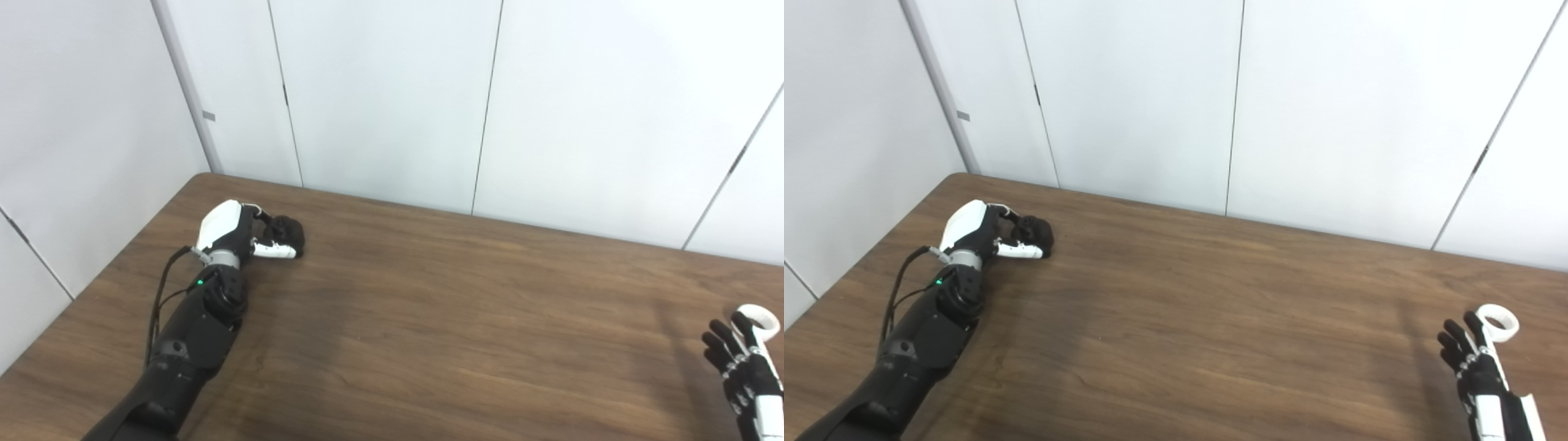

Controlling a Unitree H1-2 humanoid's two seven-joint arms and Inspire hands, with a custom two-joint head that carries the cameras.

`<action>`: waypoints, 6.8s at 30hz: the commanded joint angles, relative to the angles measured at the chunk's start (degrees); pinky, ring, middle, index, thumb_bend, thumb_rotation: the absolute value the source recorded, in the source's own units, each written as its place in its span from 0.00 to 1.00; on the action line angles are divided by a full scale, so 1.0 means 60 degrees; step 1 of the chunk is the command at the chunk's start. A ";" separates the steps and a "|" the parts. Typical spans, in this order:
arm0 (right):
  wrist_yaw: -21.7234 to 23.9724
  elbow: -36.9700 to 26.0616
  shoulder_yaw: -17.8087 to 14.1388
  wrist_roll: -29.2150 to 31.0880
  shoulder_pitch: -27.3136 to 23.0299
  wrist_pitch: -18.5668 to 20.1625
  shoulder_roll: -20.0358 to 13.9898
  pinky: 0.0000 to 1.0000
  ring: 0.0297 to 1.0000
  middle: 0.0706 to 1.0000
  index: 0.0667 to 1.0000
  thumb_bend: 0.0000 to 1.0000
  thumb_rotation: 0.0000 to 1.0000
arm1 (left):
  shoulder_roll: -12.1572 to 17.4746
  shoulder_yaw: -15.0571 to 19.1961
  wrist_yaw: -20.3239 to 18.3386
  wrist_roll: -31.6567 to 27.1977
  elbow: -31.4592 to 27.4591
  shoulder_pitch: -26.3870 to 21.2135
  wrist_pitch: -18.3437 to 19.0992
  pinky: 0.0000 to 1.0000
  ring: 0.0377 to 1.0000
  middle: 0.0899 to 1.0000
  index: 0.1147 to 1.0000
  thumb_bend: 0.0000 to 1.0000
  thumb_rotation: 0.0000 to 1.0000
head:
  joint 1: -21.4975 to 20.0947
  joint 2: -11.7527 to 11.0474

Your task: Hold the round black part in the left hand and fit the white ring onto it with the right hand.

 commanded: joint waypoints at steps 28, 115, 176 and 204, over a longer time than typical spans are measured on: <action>0.0008 0.0874 0.0178 0.0093 0.0921 -0.0015 0.0338 0.94 0.91 0.92 0.96 0.59 1.00 | 0.0232 -0.0062 -0.0365 0.0230 -0.2516 0.0344 0.0326 0.91 0.91 0.75 0.42 0.52 0.05 | 0.0109 0.0042; -0.0355 -0.0557 0.0819 -0.1208 0.1121 0.0883 0.0903 0.96 0.90 0.91 0.96 0.57 1.00 | -0.2282 -0.3271 -0.1357 0.4347 -0.6613 0.4144 -0.2205 1.00 0.86 0.73 0.42 0.52 0.06 | -0.2214 0.1335; -0.1091 -0.3420 0.0212 -0.1625 0.0302 0.3746 0.0895 1.00 0.95 0.92 0.97 0.50 1.00 | -0.2556 -0.3645 -0.2113 0.4499 -0.6631 0.4221 -0.2540 1.00 0.86 0.74 0.42 0.52 0.06 | -0.3928 0.2625; -0.1514 -0.3677 0.0011 -0.4691 -0.1344 0.5418 -0.0872 0.84 0.87 0.86 0.81 0.63 0.48 | -0.2703 -0.3879 -0.2410 0.4333 -0.6720 0.4351 -0.2444 1.00 0.86 0.74 0.42 0.52 0.06 | -0.4472 0.2782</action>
